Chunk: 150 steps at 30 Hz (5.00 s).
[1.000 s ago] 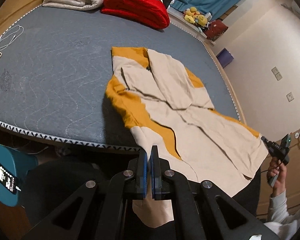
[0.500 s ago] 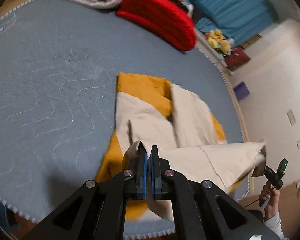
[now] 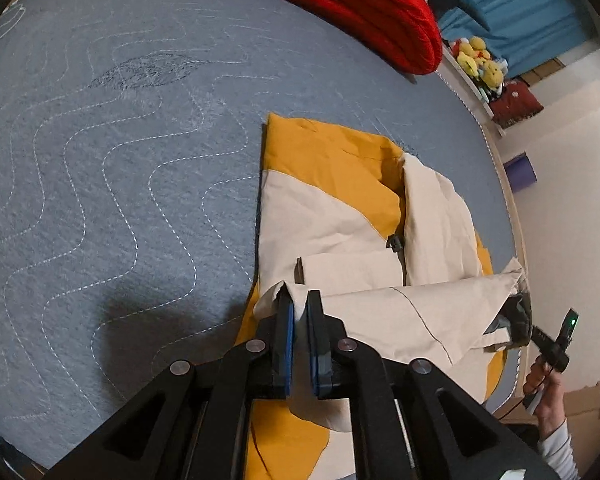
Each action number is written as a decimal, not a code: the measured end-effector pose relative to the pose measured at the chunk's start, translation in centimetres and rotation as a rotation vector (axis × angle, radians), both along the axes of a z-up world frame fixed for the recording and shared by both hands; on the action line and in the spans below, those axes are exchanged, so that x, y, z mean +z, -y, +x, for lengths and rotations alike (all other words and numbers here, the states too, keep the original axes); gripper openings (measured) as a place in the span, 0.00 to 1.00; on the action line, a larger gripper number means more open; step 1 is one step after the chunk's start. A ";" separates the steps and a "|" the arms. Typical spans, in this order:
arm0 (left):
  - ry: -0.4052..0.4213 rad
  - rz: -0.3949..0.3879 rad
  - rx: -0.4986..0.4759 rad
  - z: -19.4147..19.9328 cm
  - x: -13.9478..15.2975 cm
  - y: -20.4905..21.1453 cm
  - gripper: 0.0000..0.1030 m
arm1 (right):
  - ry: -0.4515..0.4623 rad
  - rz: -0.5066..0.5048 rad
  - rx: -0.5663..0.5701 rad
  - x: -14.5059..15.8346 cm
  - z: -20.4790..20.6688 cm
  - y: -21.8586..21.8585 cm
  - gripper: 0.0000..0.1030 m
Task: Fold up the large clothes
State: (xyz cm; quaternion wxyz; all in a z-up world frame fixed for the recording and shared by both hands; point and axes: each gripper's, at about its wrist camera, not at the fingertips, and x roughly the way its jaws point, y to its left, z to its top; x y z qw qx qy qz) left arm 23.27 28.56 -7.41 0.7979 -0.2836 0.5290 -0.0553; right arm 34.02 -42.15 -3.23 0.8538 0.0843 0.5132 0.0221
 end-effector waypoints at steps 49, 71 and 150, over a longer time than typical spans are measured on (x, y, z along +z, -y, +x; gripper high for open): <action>-0.068 0.124 0.024 4.1 -3.0 1.4 0.40 | -0.097 0.047 0.008 -4.5 0.6 -0.4 0.09; -0.062 0.091 0.033 5.9 -2.6 1.6 0.32 | 0.004 0.106 -0.132 -1.9 4.0 -1.2 0.14; 0.060 0.097 0.059 -11.0 -0.4 8.0 0.28 | 0.118 -0.123 -0.002 4.0 -9.1 -5.7 0.21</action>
